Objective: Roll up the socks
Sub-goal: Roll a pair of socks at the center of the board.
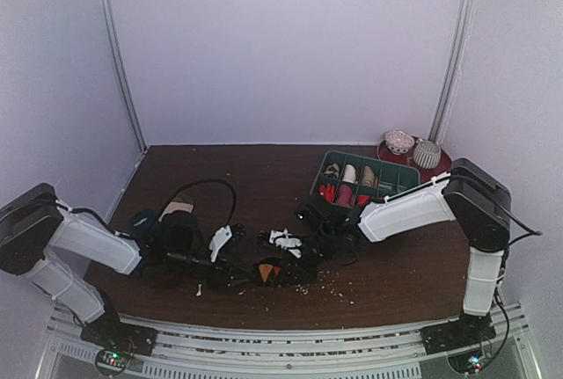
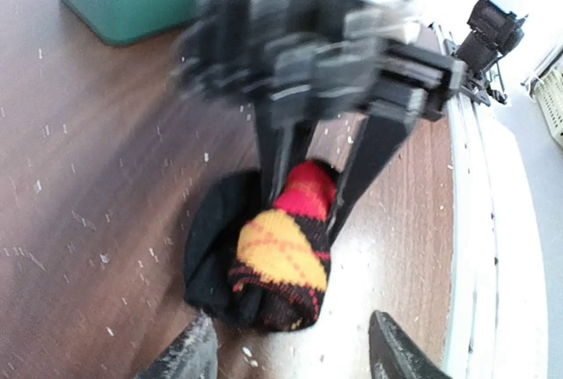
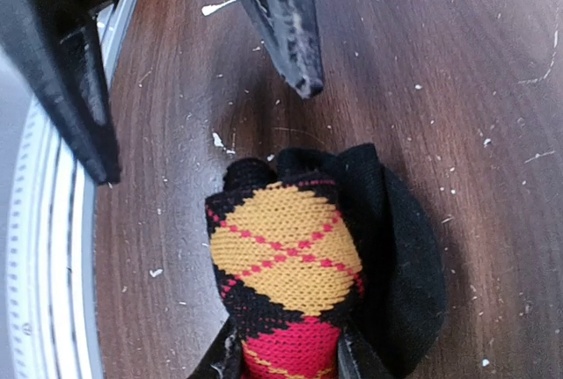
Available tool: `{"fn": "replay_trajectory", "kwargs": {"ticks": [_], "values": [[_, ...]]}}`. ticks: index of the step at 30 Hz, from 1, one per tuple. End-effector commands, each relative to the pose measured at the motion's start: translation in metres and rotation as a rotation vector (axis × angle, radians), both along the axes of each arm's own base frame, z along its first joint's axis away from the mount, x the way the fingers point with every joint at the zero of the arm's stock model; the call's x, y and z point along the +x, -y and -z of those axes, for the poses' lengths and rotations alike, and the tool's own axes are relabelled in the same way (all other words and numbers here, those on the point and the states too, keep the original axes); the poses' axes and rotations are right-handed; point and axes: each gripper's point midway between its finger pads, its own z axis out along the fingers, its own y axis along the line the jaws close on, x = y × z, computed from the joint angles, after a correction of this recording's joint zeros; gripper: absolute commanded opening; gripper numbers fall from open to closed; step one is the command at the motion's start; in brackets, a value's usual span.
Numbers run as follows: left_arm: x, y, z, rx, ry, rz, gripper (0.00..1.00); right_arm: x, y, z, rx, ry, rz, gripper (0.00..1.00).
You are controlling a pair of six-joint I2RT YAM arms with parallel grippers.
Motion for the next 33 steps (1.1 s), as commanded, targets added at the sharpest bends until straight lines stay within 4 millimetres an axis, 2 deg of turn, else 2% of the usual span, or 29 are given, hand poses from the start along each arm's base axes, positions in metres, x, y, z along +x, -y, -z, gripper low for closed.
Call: {"fn": "replay_trajectory", "kwargs": {"ticks": [1, 3, 8, 13, 16, 24, 26, 27, 28, 29, 30, 33], "values": [[0.006, 0.008, -0.022, -0.092, 0.17, 0.035, 0.6, -0.049, 0.058, 0.062, -0.342, -0.35, 0.056, 0.28], [0.006, 0.012, -0.028, -0.133, 0.194, 0.047, 0.6, -0.051, 0.058, 0.06, -0.363, -0.385, 0.065, 0.28], [0.005, 0.022, -0.021, -0.145, 0.194, 0.091, 0.6, -0.053, 0.063, 0.063, -0.41, -0.423, 0.085, 0.28], [0.002, 0.029, -0.007, -0.132, 0.164, 0.123, 0.6, -0.052, 0.063, 0.066, -0.424, -0.432, 0.094, 0.28], [0.0, 0.032, 0.0, -0.13, 0.141, 0.138, 0.53, -0.051, 0.06, 0.068, -0.42, -0.431, 0.095, 0.29], [0.001, 0.039, 0.018, -0.085, 0.099, 0.153, 0.5, -0.051, 0.059, 0.071, -0.421, -0.436, 0.081, 0.28], [0.0, 0.04, 0.025, -0.066, 0.079, 0.158, 0.42, -0.05, 0.058, 0.071, -0.417, -0.436, 0.08, 0.29], [0.0, 0.041, 0.028, -0.059, 0.067, 0.163, 0.34, -0.05, 0.057, 0.07, -0.414, -0.434, 0.08, 0.28], [-0.002, 0.041, 0.032, -0.048, 0.05, 0.17, 0.26, -0.05, 0.056, 0.07, -0.413, -0.433, 0.079, 0.29], [-0.003, 0.042, 0.034, -0.04, 0.036, 0.172, 0.11, -0.049, 0.056, 0.07, -0.411, -0.43, 0.081, 0.29], [-0.004, 0.042, 0.035, -0.037, 0.025, 0.174, 0.01, -0.048, 0.055, 0.069, -0.408, -0.427, 0.082, 0.28], [-0.003, 0.038, 0.049, 0.016, -0.026, 0.137, 0.0, -0.043, 0.052, 0.068, -0.399, -0.41, 0.092, 0.29]]}}
